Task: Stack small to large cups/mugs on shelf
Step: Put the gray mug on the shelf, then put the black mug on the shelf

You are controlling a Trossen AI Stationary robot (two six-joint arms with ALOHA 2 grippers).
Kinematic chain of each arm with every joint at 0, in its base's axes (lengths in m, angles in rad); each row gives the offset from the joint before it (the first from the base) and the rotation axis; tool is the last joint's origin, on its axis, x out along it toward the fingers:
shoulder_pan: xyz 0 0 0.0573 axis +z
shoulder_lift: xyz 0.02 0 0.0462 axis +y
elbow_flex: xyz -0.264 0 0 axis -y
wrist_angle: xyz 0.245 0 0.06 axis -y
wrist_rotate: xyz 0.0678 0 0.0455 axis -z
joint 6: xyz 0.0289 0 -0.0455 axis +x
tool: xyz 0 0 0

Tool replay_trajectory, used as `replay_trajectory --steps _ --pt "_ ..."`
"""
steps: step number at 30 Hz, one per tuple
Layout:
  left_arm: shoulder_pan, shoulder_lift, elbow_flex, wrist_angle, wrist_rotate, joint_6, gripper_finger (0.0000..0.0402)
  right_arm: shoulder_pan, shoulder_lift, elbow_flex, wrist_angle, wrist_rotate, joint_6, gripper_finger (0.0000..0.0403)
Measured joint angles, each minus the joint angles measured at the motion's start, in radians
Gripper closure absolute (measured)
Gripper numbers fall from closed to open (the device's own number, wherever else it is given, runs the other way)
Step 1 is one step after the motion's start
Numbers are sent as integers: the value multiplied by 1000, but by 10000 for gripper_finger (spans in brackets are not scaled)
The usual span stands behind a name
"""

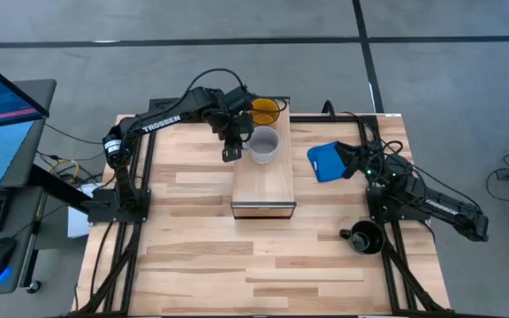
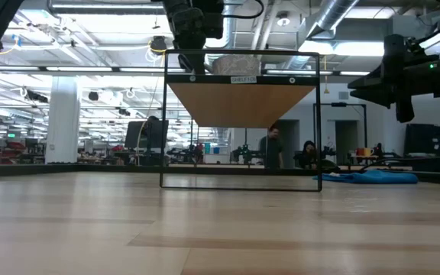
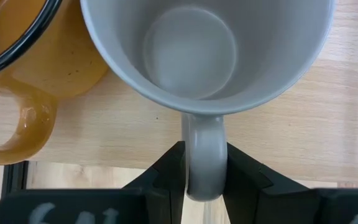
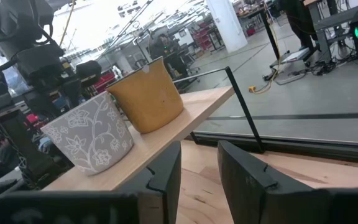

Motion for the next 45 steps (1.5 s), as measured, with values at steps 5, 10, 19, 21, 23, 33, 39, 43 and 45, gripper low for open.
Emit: replay_trajectory --steps 5,10,19,21,23,33,39,43,45 --pt "0 0 0 1 0 0 324 0 0 0 0 0 0 274" --pt "0 0 0 1 -1 -2 323 0 0 0 0 0 0 274" --pt "0 0 0 11 -2 -5 294 0 0 0 0 0 0 274" --pt "0 0 0 18 -4 -6 285 0 0 0 0 0 0 274" --pt "0 0 0 21 -5 -6 274 0 0 0 0 0 0 274" --pt "0 1 0 20 -5 -8 209 0 0 0 0 0 0 274" --pt "0 1 0 19 -5 -8 159 0 0 0 0 0 0 274" --pt "0 1 0 19 -5 -14 134 0 0 0 0 0 0 274" --pt "0 1 0 19 -5 -14 128 0 0 0 0 0 0 274"
